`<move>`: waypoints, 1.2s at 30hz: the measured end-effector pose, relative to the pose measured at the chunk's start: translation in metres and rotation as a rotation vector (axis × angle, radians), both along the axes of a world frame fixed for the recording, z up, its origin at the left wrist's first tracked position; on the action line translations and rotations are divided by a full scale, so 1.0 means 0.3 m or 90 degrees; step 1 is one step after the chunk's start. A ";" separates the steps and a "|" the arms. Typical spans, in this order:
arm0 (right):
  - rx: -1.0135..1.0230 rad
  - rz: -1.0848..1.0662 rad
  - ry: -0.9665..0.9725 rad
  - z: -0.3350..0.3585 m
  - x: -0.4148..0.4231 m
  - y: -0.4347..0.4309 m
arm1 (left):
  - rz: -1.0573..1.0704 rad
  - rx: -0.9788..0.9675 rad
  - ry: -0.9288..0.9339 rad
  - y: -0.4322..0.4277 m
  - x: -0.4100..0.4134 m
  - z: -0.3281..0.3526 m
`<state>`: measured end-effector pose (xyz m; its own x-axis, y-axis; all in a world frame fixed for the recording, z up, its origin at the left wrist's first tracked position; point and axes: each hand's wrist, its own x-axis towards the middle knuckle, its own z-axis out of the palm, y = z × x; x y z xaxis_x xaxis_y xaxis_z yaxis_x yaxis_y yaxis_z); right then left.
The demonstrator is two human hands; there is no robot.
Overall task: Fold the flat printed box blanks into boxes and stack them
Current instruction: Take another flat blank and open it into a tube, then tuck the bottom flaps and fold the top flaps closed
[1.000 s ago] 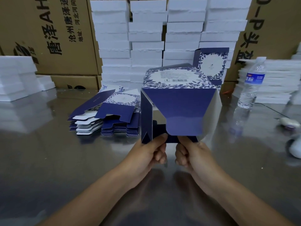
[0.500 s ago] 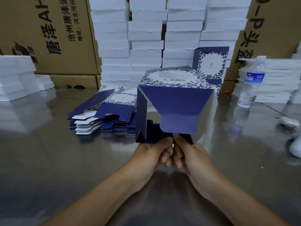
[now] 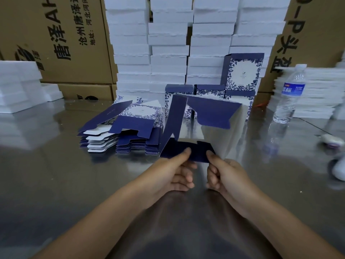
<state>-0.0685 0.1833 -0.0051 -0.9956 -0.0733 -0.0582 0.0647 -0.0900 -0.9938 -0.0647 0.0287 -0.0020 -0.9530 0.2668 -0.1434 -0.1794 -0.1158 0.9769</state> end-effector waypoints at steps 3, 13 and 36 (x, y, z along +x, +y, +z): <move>-0.019 0.015 -0.039 0.003 -0.008 0.020 | 0.082 -0.026 -0.013 -0.029 -0.023 0.016; 0.724 -0.119 0.267 -0.021 -0.003 0.091 | 0.296 -0.294 0.255 -0.080 -0.048 -0.023; 0.244 -0.095 0.530 -0.037 -0.032 0.074 | 0.194 -0.088 0.416 -0.059 0.015 0.021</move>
<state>-0.0781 0.2054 -0.0163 -0.7252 -0.0646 0.6855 -0.6685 0.3046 -0.6785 -0.0602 0.0109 0.0042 -0.8844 -0.0028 0.4668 0.4657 0.0638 0.8827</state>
